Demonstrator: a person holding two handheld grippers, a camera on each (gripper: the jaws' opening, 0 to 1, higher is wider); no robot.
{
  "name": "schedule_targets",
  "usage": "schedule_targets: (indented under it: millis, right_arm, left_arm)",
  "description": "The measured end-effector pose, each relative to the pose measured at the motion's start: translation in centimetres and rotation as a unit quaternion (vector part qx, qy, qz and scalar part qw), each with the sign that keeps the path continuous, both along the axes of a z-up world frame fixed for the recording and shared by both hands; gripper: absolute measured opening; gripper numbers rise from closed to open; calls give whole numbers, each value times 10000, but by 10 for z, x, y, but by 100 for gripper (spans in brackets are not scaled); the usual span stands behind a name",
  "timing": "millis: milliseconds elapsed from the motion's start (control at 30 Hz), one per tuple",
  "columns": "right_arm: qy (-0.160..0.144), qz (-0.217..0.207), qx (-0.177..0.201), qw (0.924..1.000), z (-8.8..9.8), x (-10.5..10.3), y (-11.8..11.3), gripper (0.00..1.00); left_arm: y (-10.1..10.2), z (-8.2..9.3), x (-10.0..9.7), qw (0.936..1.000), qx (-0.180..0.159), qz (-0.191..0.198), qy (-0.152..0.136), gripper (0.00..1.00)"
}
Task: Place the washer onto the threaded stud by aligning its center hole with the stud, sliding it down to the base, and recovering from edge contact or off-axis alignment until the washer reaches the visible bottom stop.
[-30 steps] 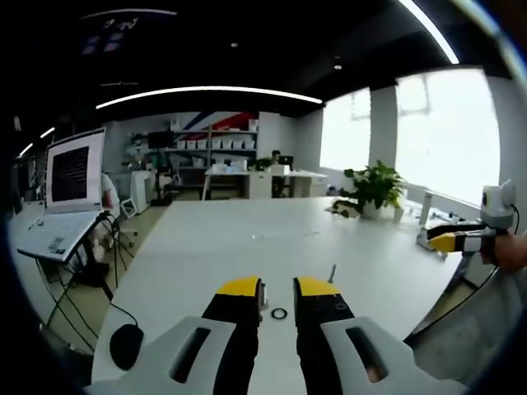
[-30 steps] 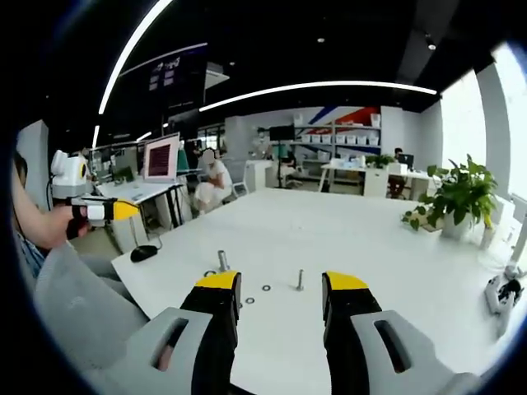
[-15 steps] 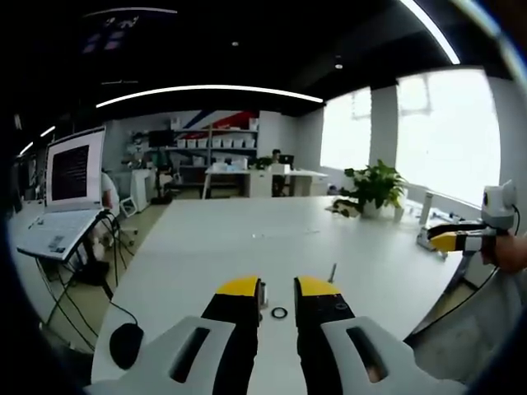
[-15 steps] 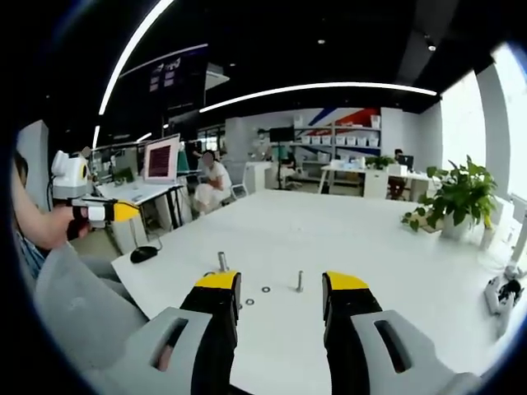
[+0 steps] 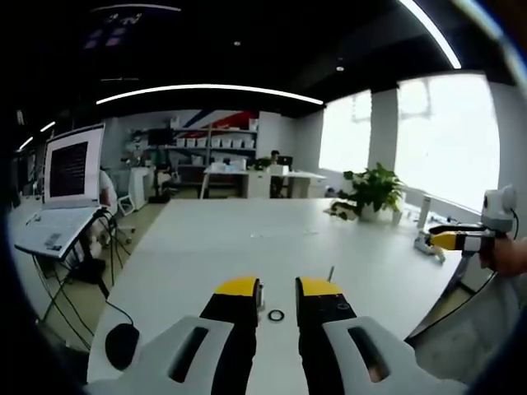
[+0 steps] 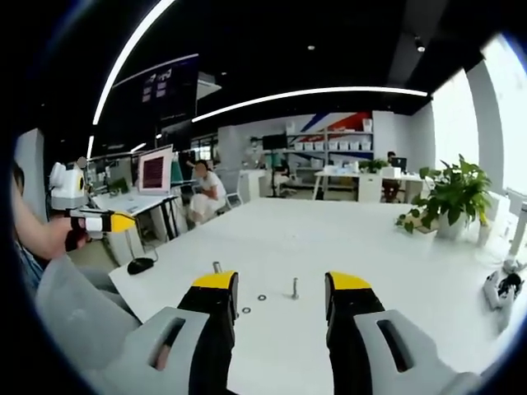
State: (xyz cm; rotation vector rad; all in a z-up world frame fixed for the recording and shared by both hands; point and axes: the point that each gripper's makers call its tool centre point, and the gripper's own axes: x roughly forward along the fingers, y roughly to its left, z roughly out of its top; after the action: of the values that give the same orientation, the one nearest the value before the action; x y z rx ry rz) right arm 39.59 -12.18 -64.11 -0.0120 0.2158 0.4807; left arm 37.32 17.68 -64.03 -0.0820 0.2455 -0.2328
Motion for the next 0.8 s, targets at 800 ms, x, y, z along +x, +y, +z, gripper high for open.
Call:
schedule_targets:
  millis: [800]
  right_arm:
    - [-228, 293, 146, 9992, 12, -4, 11, 48]
  left_arm:
    - [-8, -7, 1, 9994, 280, -140, 145, 15]
